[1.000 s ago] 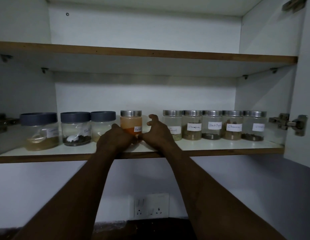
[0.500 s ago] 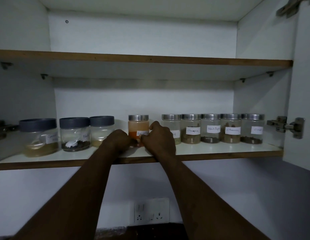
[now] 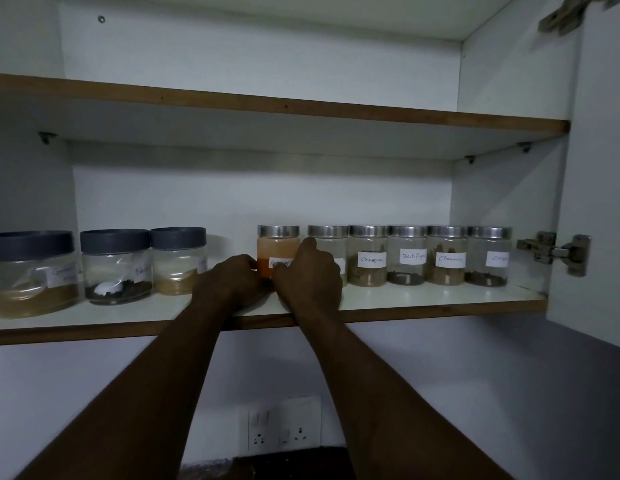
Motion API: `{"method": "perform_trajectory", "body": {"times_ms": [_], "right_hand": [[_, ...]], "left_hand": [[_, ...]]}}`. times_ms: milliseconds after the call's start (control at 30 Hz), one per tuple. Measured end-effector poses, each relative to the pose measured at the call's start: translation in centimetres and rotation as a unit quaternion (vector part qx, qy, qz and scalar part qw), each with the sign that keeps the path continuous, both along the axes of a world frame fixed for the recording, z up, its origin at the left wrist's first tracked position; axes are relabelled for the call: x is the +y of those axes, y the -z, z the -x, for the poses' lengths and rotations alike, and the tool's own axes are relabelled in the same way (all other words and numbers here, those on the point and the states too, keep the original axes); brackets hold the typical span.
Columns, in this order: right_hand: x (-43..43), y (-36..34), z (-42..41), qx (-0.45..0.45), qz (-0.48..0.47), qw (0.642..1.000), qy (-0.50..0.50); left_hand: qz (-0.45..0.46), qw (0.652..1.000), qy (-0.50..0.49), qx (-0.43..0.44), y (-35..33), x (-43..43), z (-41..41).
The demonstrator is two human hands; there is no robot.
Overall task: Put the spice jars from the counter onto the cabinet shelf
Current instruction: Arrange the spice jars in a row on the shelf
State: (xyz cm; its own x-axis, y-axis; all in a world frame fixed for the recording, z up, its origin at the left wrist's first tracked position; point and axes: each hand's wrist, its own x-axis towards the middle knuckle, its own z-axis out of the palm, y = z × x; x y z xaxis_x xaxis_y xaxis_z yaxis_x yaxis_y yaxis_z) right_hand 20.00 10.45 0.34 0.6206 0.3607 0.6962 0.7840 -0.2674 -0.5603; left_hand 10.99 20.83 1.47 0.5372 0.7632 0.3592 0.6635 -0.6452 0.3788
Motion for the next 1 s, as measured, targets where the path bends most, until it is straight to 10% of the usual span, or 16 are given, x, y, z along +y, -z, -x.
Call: {"method": "perform_trajectory", "body": {"times_ms": [767, 1000], "right_hand": [[-0.5, -0.3, -0.4, 0.036, -0.021, 0.999, -0.004], [0.1, 0.4, 0.5, -0.147, 0.048, 0.984, -0.090]], "left_hand": [[-0.041, 0.998, -0.037, -0.009, 0.5, -1.5, 0.0], [-0.074, 0.983, -0.077, -0.149, 1.1, -2.5, 2.7]]}}
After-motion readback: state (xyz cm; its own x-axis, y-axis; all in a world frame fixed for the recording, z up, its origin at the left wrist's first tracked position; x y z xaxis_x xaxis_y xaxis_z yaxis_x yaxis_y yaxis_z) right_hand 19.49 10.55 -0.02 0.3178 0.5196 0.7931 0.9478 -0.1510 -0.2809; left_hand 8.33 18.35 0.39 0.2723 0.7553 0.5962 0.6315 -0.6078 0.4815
